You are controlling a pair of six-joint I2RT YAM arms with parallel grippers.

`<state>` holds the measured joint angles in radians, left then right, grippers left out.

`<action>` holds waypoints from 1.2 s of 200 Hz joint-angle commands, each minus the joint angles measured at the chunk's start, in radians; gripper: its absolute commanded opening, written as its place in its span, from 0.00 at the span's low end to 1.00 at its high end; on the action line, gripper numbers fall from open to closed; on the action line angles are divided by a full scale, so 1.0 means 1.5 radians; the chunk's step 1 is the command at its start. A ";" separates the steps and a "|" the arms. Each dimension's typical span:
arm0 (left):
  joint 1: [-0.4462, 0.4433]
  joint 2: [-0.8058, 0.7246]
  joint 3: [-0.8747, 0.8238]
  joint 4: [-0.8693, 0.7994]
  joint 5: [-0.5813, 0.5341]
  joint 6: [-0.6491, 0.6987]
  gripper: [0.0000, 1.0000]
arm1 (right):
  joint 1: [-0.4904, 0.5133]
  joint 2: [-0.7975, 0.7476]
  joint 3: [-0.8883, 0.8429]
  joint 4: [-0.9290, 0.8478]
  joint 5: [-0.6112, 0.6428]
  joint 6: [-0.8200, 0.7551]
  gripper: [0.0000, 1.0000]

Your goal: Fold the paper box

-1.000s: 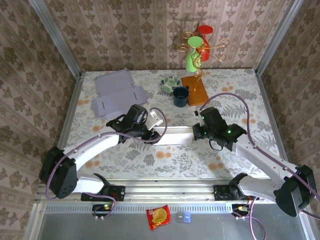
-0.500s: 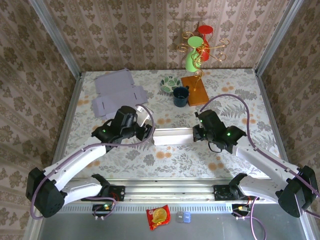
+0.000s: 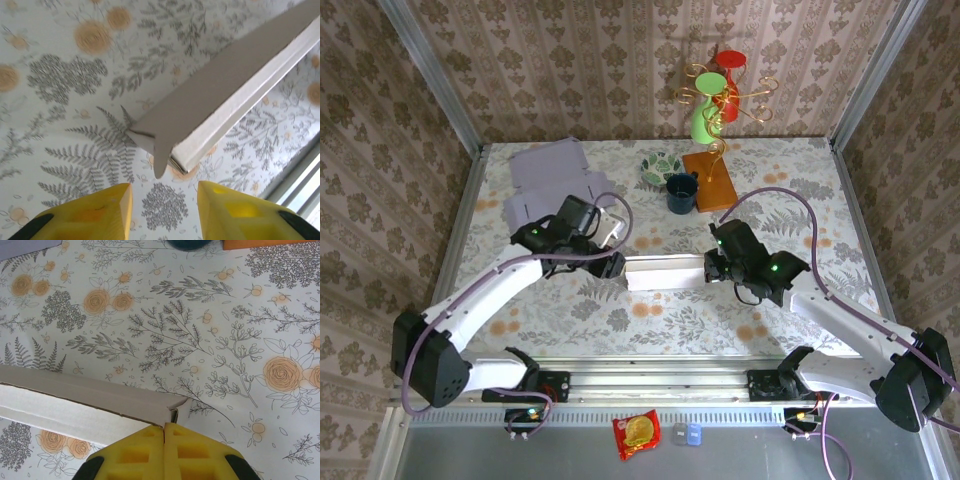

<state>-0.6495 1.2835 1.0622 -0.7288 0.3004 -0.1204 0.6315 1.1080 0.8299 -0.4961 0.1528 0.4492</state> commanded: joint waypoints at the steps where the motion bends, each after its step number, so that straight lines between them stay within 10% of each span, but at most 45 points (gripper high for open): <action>1: -0.004 0.023 0.033 -0.046 -0.005 0.018 0.40 | 0.005 0.008 0.012 -0.016 0.016 0.009 0.00; 240: -0.046 0.084 0.078 -0.030 -0.035 -0.030 0.08 | 0.005 0.016 0.013 -0.014 0.016 0.023 0.00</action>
<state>-0.6945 1.4036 1.1538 -0.7597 0.2470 -0.1116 0.6315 1.1122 0.8314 -0.4961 0.1547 0.4526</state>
